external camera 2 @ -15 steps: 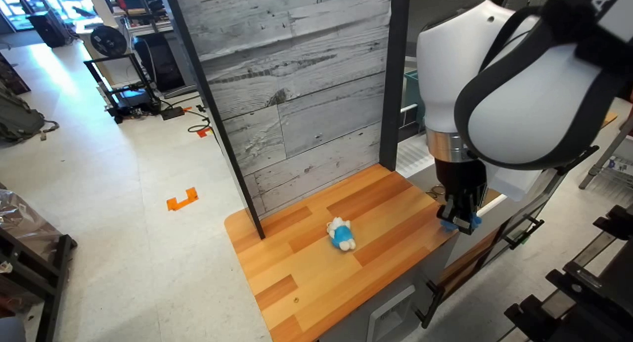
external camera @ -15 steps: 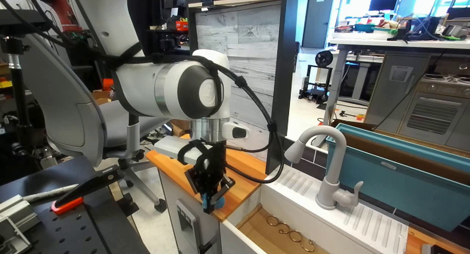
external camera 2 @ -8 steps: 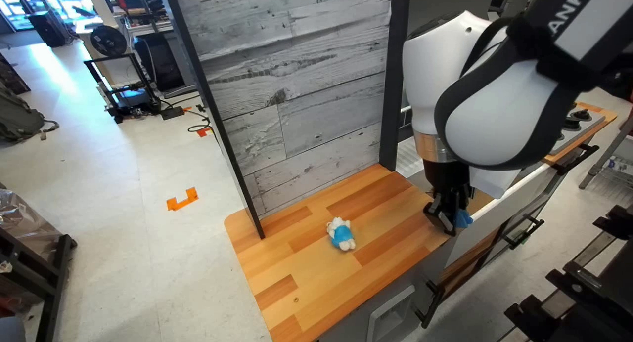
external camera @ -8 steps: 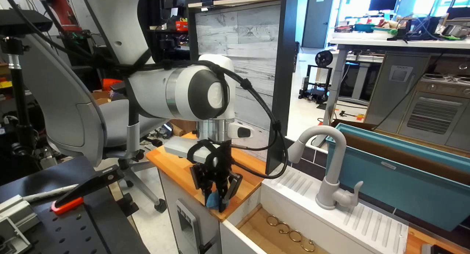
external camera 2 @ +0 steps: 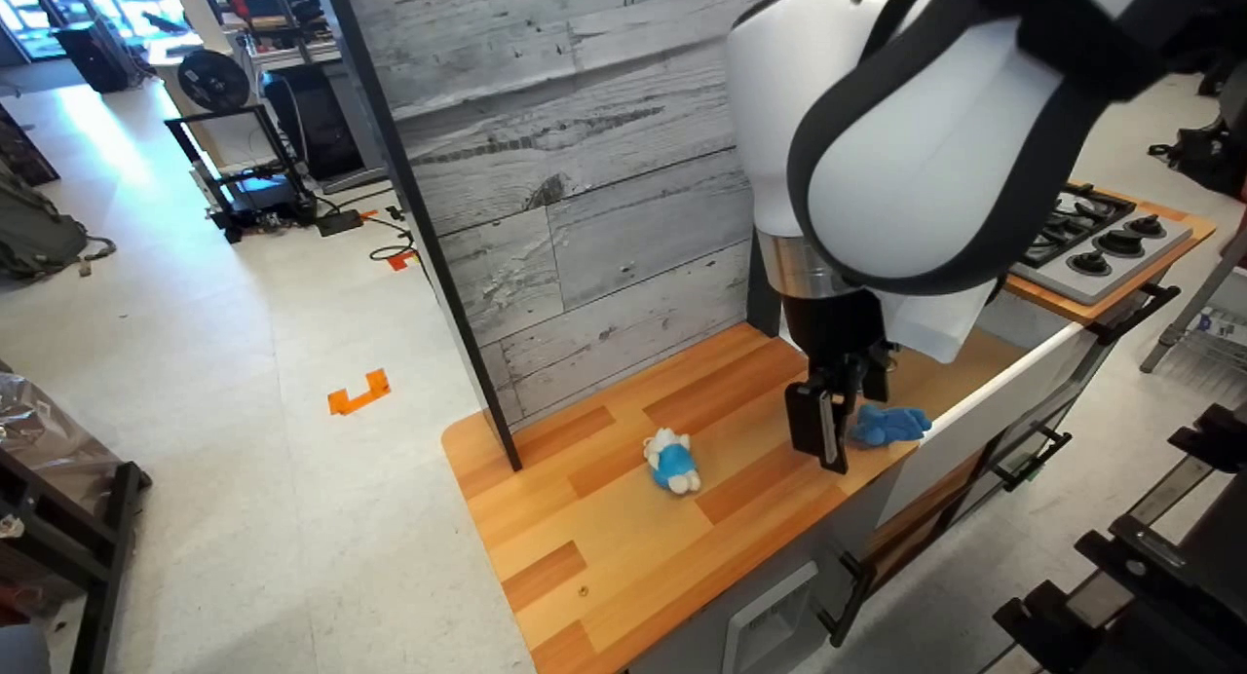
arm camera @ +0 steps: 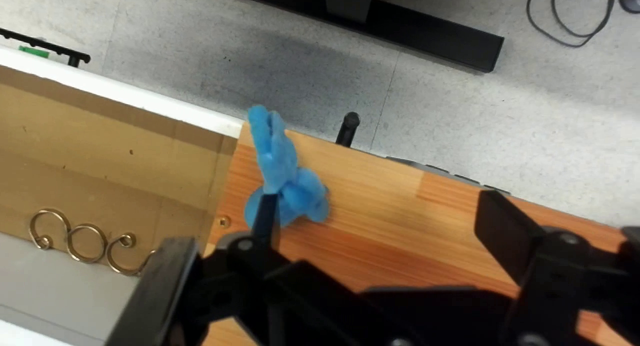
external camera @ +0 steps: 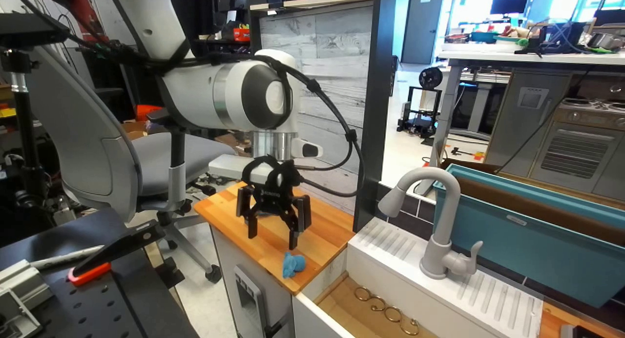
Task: Move the plain blue toy forward
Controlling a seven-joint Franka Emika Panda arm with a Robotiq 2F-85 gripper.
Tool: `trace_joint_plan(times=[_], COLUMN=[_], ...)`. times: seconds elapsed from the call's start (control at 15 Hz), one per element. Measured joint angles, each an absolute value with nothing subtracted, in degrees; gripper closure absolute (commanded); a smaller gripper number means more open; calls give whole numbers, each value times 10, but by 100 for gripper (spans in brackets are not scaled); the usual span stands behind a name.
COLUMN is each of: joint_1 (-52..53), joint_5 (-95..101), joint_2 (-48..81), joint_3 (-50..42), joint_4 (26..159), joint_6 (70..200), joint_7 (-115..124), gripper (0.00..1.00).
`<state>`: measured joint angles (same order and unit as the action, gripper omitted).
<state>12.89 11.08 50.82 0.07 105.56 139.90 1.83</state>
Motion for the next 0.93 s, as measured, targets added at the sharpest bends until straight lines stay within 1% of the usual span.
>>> trace_joint_plan(times=[0.27, 0.6, 0.93], joint_1=[129, 129, 128], joint_5=[110, 101, 101], joint_2=[449, 368, 378], joint_3=[25, 48, 47], joint_4=[1084, 1135, 1134], joint_6=[1364, 1361, 1361], joint_7=[12, 14, 14], gripper=[0, 0, 0])
